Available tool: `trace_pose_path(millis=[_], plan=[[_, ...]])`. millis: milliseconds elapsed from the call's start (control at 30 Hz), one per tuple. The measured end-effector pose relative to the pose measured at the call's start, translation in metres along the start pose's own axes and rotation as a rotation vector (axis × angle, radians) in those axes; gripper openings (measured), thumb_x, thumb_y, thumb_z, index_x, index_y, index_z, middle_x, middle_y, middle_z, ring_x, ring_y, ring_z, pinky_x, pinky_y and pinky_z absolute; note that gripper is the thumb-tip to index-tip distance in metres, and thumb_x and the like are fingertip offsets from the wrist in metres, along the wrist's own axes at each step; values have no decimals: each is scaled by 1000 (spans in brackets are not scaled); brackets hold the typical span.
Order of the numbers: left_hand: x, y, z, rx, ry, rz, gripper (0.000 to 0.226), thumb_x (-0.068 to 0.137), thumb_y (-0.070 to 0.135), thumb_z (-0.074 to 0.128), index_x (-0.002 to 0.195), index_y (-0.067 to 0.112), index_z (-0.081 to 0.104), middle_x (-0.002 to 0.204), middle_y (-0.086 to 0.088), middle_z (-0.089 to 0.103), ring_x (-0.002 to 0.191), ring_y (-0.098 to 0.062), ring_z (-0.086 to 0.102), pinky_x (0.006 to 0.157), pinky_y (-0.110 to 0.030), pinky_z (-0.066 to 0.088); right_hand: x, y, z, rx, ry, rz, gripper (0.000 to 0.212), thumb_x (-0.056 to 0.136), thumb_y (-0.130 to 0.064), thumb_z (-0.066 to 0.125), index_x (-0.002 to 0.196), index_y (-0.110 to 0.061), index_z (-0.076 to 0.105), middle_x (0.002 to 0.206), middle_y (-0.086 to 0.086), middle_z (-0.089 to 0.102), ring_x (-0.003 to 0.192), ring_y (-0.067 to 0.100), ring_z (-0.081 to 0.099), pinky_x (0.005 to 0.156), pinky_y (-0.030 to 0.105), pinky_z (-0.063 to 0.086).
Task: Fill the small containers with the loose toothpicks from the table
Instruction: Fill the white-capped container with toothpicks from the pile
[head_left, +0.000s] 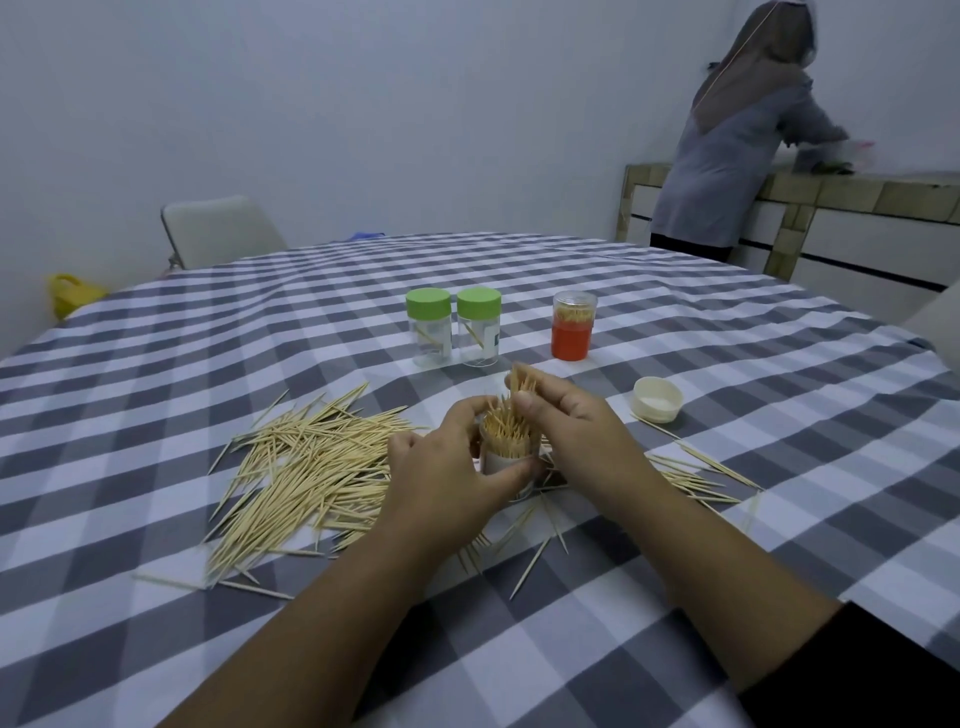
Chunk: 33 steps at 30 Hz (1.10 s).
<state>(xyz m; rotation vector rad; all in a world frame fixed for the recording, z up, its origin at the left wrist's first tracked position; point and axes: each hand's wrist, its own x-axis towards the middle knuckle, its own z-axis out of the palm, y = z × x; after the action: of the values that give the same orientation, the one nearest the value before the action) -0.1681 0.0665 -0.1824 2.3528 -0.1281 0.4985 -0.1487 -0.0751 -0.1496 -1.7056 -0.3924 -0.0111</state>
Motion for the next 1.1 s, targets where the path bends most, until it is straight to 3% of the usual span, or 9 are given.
trace_pose_path(millis=[133,200,300,433,700,800,900,1000,1100], plan=[[-3,2,-1,12,-4,23,68,65,73,52,127,47,39,99,23,65,112,-15,50,74,-19,11,-3,1,1,-48,-60,-123,48,100,-30,40,144,-42,25,139,-12,49,118,-2,48,92,14,47],[-4,7,-3,-4,-15,25,55,73,56,59,124,43,42,93,21,64,107,-9,50,80,-21,12,-5,1,5,-207,-98,-191,48,99,-36,41,142,-48,23,138,-12,50,121,-1,48,103,27,43],[-5,12,-6,-4,-35,42,39,78,36,64,110,43,44,81,23,59,87,8,48,87,-23,15,-3,9,10,-477,-39,-361,51,92,-45,47,141,-41,34,131,-11,57,121,2,50,105,44,36],[-4,12,-6,-9,-67,43,35,70,44,57,103,42,45,80,22,61,84,7,50,84,-24,15,0,13,9,-570,43,-484,55,84,-55,46,135,-34,49,120,-15,63,115,-3,50,100,33,28],[-3,11,-8,-14,-92,-4,26,58,44,55,81,38,46,76,19,60,80,9,51,101,-37,29,1,17,15,-691,201,-751,28,88,-24,60,114,-20,68,92,-9,72,85,1,57,79,31,38],[-4,12,-7,-61,-86,16,32,56,50,54,85,37,53,78,17,66,85,6,58,100,-40,35,-4,13,18,-557,272,-628,29,90,-19,59,116,-29,66,77,-5,70,73,8,55,67,28,43],[-6,15,-7,-50,-70,44,46,61,57,51,102,38,58,78,18,68,86,3,60,97,-35,29,-3,9,14,-299,196,-360,41,96,-21,52,119,-55,48,88,-4,70,79,13,64,69,32,53],[-6,17,-8,-41,-67,57,56,60,62,52,112,41,56,79,20,67,87,2,61,99,-36,29,0,10,8,-189,153,-211,32,97,-21,51,117,-44,58,103,-10,69,97,4,63,88,34,53],[-5,13,-8,-49,-87,34,46,59,62,49,101,43,55,78,20,67,85,2,61,101,-41,34,0,13,7,-216,73,-179,29,97,-29,50,122,-27,63,120,-8,65,114,3,56,102,36,45]])
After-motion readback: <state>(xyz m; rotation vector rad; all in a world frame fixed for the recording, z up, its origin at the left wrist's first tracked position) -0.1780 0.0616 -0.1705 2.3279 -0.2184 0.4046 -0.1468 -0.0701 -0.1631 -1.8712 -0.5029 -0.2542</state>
